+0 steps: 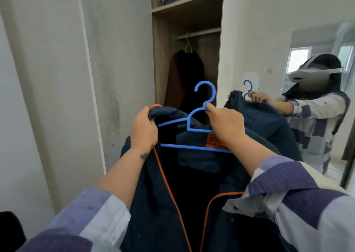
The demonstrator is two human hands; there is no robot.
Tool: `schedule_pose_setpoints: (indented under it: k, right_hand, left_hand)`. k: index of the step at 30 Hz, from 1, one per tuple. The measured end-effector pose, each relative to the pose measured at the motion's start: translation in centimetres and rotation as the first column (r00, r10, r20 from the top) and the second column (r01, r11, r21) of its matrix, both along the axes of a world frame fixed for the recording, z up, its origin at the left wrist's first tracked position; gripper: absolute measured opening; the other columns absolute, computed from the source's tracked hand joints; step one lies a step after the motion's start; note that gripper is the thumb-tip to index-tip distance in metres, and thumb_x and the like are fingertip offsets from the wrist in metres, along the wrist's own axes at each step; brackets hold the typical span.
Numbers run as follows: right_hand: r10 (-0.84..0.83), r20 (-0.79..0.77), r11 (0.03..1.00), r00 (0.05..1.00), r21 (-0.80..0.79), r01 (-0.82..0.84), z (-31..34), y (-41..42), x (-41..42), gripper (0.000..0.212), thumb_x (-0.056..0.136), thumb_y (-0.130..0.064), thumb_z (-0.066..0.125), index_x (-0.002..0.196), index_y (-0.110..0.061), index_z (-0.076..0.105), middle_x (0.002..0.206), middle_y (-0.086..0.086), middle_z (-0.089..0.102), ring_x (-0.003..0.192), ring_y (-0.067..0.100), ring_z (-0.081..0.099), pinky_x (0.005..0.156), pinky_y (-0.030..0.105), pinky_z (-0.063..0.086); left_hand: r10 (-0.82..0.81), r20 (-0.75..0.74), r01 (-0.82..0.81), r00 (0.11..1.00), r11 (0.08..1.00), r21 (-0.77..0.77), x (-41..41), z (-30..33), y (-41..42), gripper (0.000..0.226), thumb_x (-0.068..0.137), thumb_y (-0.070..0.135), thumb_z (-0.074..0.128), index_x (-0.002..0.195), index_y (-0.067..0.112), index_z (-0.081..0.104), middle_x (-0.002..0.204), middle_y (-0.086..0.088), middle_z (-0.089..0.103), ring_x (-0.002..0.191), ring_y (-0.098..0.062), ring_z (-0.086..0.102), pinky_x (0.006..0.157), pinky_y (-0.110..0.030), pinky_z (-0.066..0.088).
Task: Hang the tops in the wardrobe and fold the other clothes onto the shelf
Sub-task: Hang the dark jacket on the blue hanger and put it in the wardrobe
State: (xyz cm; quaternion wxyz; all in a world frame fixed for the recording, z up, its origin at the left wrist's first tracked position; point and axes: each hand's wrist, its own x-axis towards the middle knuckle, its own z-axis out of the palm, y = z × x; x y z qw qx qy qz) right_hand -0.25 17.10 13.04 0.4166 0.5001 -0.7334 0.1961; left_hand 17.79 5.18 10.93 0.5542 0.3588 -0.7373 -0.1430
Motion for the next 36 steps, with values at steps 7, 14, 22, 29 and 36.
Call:
schedule_pose_setpoints:
  k: [7, 14, 22, 29, 36]
  right_hand:
    - [-0.095, -0.068, 0.994, 0.993, 0.045, 0.098, -3.1, 0.1, -0.5, 0.047, 0.055, 0.009, 0.076, 0.099, -0.006, 0.064, 0.063, 0.009, 0.049, 0.040, 0.012, -0.004, 0.044, 0.018, -0.001]
    - [-0.062, 0.281, 0.994, 0.958, -0.067, 0.084, -1.7, -0.4, -1.2, 0.026, 0.098, -0.012, 0.036, 0.118, -0.023, 0.049, 0.087, 0.009, 0.063, 0.060, 0.031, 0.046, 0.049, 0.033, 0.029]
    - [0.301, 0.381, 0.954, 0.874, -0.114, -0.279, -0.1, -0.3, 0.6, 0.020, 0.098, -0.031, 0.046, 0.107, -0.018, 0.059, 0.079, 0.005, 0.064, 0.071, 0.024, 0.058, 0.064, 0.042, 0.049]
    - [-0.055, 0.203, 0.972, 0.978, -0.212, 0.099, -1.6, 0.9, -1.0, 0.033, 0.088, -0.045, 0.056, 0.116, -0.027, 0.054, 0.103, 0.000, 0.054, 0.098, 0.024, 0.049, 0.081, 0.037, 0.037]
    - [-0.270, 0.791, 0.892, 0.549, -0.010, 0.453, -7.4, 1.8, -1.4, 0.063, 0.080, -0.044, 0.063, 0.128, -0.018, 0.032, 0.130, 0.009, 0.038, 0.120, 0.032, 0.039, 0.092, 0.047, 0.039]
  left_hand:
    - [0.110, 0.144, -0.107, 0.984, 0.994, -0.029, -0.3, -0.3, -0.1, 0.016, 0.087, 0.009, 0.048, 0.097, 0.017, 0.058, 0.096, -0.007, 0.056, 0.086, -0.032, 0.055, 0.064, -0.032, 0.029]
    - [-0.347, 0.396, 0.315, 0.850, 0.938, 0.144, -1.0, -2.4, 0.3, 0.043, 0.085, 0.060, 0.051, 0.115, 0.032, 0.040, 0.102, 0.007, 0.062, 0.092, -0.016, 0.060, 0.080, -0.039, 0.050]
    - [-0.035, 0.554, 0.153, 0.832, 0.974, -0.168, -3.2, -1.8, -1.0, 0.046, 0.097, 0.051, 0.033, 0.129, 0.020, 0.044, 0.127, 0.001, 0.052, 0.119, -0.019, 0.046, 0.102, -0.039, 0.031]
    - [0.012, 0.376, 0.030, 0.927, 0.994, -0.106, -5.1, 0.0, -1.1, 0.025, 0.098, 0.041, 0.042, 0.094, 0.018, 0.051, 0.091, -0.001, 0.059, 0.095, -0.025, 0.054, 0.079, -0.040, 0.033]
    - [0.069, 0.271, -0.034, 0.960, 0.991, -0.133, -5.2, 0.1, -1.6, 0.029, 0.098, 0.041, 0.043, 0.082, 0.016, 0.044, 0.078, 0.003, 0.049, 0.082, -0.022, 0.050, 0.074, -0.039, 0.032]
